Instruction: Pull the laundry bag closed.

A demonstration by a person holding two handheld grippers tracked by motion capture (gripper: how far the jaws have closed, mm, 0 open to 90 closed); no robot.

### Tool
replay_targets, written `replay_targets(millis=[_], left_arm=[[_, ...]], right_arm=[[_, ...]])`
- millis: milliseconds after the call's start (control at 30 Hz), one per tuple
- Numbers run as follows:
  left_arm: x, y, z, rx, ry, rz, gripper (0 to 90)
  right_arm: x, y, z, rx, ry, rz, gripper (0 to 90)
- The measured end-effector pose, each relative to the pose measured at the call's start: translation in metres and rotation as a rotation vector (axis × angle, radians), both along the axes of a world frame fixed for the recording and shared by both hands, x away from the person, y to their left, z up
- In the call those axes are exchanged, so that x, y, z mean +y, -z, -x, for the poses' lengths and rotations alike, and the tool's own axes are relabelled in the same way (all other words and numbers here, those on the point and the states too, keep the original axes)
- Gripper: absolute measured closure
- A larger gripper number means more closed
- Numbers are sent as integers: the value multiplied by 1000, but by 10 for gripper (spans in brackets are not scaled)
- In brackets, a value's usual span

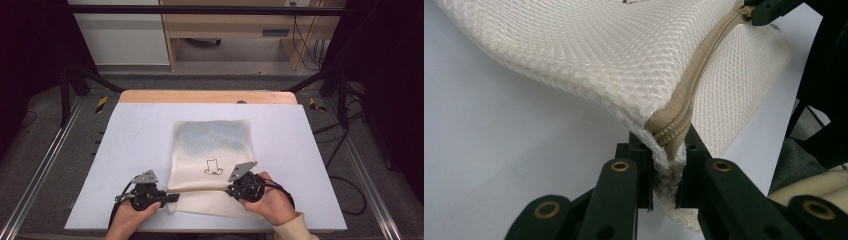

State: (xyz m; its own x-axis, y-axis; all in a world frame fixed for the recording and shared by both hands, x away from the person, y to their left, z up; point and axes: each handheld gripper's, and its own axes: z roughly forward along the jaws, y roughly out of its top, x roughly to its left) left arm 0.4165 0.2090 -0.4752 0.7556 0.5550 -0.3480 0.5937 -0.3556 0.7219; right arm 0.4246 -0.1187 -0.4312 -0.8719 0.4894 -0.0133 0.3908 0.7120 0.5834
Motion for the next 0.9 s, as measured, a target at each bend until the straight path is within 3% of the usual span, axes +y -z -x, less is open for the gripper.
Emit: replay_targets(millis=[900], left_arm=[[0, -1, 1, -4, 4, -3, 811]], right_arm=[[-15, 0, 2, 3, 39, -7, 819]])
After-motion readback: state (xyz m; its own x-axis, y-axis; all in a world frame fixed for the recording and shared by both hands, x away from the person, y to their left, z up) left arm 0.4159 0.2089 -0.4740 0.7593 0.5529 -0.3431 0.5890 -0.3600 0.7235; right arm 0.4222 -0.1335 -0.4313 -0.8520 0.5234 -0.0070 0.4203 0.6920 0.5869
